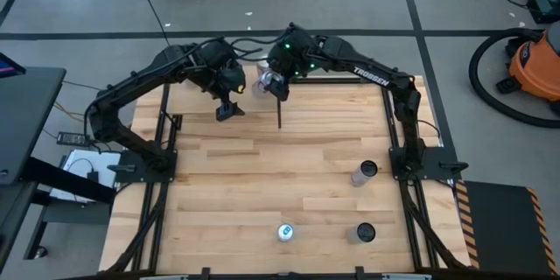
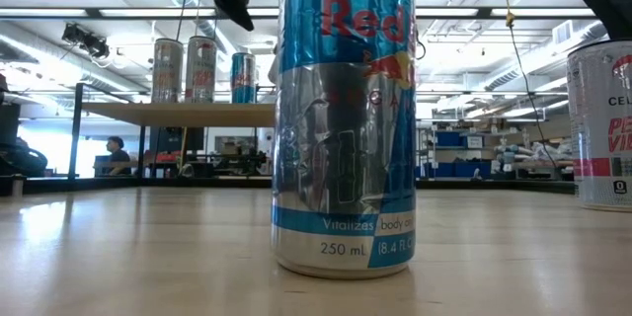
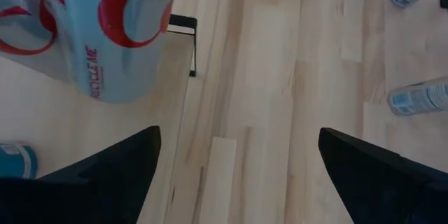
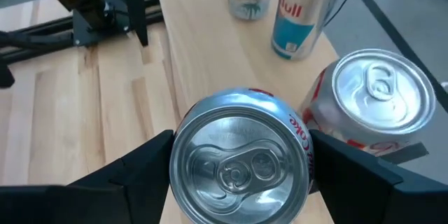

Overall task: Place canned beverage on shelf
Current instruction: Put the red-silver soda can on the shelf aligned with the other red-silver soda can

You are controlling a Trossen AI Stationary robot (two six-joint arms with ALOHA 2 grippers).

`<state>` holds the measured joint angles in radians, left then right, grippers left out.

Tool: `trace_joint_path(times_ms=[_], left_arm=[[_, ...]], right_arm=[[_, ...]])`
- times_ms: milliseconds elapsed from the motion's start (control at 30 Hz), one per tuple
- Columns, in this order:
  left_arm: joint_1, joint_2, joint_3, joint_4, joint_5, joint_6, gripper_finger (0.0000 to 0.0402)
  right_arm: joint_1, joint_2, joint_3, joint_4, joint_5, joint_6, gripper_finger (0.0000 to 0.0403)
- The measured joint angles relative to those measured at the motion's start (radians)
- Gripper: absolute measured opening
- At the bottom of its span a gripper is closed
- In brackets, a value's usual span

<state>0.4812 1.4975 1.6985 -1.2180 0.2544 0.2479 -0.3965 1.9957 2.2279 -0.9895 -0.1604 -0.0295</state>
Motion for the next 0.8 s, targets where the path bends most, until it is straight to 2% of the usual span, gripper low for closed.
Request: trace_joint_path(times_ms=[267, 800], left_arm=[[0.000, 0.000, 0.043, -0.028, 0.000, 0.000, 0.0389], [0.000, 0.000, 0.044, -0.041, -0.001, 0.000, 0.0389]], right_arm=[[-0.013, 0.000, 0.041, -0.090, -0.052, 0.035, 0.0305], [0.010, 0.043, 0.041, -0.128, -0.038, 0.031, 0.0304]])
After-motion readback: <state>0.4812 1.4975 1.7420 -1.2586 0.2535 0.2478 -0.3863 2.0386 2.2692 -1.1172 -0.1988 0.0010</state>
